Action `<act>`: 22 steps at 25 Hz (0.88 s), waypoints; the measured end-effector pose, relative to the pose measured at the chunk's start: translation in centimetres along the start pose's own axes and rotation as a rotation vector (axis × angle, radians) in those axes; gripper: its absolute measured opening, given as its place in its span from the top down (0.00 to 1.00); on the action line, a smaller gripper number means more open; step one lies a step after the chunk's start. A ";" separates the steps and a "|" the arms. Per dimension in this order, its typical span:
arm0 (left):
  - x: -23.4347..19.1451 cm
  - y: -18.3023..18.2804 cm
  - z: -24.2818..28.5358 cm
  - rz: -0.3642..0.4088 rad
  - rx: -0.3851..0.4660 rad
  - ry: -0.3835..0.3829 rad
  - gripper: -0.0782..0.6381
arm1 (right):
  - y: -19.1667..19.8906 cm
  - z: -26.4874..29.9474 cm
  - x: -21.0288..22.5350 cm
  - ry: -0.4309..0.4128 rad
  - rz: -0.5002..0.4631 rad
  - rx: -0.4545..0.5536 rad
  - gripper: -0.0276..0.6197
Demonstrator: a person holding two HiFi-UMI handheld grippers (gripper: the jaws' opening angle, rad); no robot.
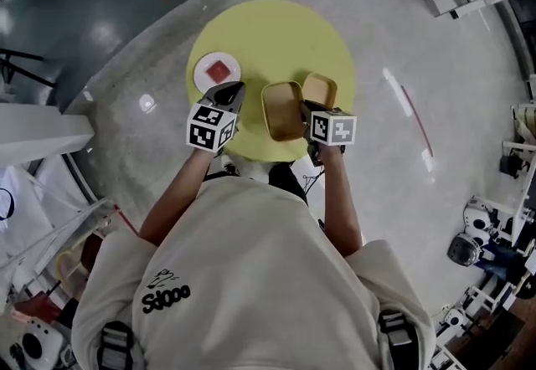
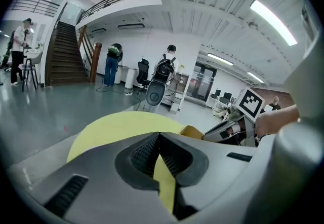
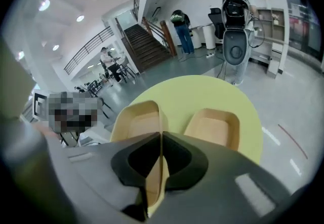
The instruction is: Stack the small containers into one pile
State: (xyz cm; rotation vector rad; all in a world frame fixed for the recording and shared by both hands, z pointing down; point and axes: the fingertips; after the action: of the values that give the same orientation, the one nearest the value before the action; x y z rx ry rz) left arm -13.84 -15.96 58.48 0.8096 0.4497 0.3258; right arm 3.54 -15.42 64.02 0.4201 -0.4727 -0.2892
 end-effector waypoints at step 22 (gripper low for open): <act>5.8 -4.4 6.7 -0.024 -0.033 -0.110 0.88 | -1.0 -1.8 15.4 0.074 0.413 0.066 0.91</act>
State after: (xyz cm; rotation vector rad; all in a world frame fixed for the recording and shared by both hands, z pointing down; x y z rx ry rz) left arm -5.04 -20.41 57.67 0.7852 0.3502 0.2646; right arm 17.35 -21.32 67.91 0.3860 -0.4855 0.1413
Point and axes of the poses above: the fingertips, and each gripper's own axes: z forward along the fingers, x to its right, y out of its underside, and after that the axes turned 8 degrees about -x, right-handed
